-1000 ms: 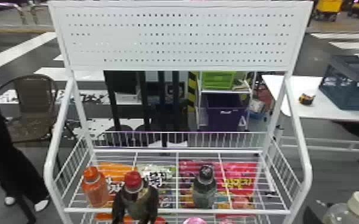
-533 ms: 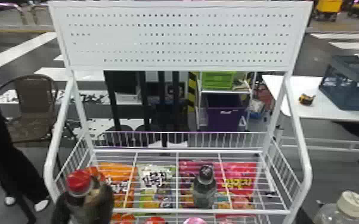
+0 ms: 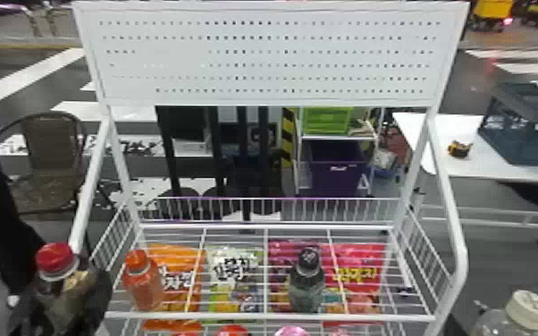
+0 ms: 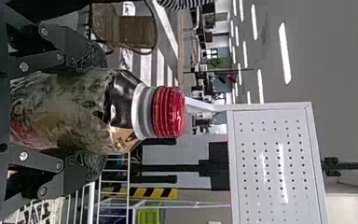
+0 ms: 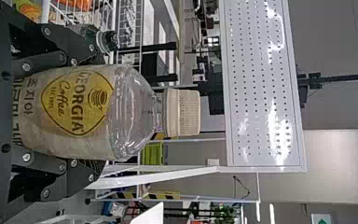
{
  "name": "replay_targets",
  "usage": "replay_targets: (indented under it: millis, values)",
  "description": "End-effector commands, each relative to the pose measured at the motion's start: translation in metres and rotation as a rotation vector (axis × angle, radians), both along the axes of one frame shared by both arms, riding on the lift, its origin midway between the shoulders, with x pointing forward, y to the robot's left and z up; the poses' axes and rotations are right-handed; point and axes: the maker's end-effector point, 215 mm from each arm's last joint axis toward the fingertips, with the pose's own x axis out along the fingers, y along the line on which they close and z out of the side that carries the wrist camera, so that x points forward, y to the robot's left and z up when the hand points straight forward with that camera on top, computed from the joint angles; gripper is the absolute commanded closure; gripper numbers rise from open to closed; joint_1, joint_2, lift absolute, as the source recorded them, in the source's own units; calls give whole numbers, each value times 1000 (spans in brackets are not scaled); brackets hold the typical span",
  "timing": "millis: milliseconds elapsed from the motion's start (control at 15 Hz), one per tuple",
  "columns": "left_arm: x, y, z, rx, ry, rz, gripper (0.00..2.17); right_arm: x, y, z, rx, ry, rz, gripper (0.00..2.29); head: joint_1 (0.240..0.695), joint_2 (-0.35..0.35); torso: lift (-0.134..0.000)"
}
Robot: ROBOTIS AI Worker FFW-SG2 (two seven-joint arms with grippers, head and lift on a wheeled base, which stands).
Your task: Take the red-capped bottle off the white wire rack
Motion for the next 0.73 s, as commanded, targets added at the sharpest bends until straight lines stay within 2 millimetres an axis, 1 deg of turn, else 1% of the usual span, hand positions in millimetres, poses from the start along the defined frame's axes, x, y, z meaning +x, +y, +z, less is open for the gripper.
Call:
replay_targets:
  millis: [0,200,533,667]
  values:
    - [1,0,3,-12,-4,6,2121,0,0,0,-2,0,0,1376,499,0,0]
    - [1,0,5,-17,-10,17,2118,-1,0,0,-3,1,0,1376,499,0,0]
    - [1,-5,3,-22,-5,10,2118,-2,0,-1,0,1,-1,1376,499,0,0]
    - [1,-5,4,-17,-6,13,2118,-2,0,-2,1,-2,-2,1376,499,0,0]
